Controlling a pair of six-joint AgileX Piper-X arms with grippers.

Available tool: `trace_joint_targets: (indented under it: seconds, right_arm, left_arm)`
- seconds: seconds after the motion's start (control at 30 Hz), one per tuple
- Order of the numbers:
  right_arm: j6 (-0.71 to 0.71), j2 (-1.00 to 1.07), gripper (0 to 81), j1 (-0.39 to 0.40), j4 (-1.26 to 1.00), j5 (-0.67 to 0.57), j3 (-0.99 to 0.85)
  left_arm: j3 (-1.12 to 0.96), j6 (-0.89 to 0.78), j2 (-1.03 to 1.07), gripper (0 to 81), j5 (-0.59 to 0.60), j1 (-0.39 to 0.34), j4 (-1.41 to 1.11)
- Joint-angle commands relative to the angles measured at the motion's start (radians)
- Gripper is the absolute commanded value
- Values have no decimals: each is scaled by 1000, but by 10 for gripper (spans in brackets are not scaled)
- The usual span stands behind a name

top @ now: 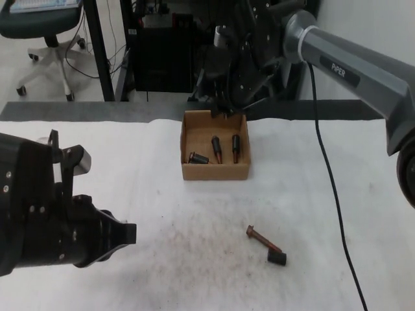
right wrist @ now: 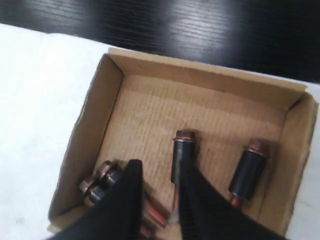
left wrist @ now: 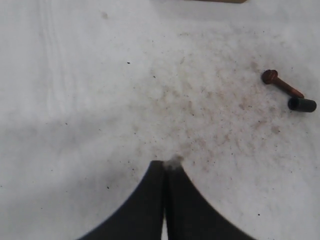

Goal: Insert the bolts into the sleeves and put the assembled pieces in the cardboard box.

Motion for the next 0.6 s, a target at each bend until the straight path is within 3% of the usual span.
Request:
trace_joint_targets:
  seconds: [0.0,0.17,0.3,0.4,0.57]
  right_arm:
    - [-24,-25,4,-2,129,-8,-49]
    - [-175,-136,0,15,258,167,-47]
    - [-241,-272,0,35,269,176,37]
    - [-241,-392,0,44,252,176,183]
    - [-260,-611,0,58,75,140,600]
  left_arm:
    - [-6,9,-10,3,64,2,26]
    - [-6,18,-10,3,117,2,17]
    - [-6,68,-10,3,116,2,1]
    - [-6,68,-10,3,116,2,-22]
    - [-6,68,-10,3,116,0,-62]
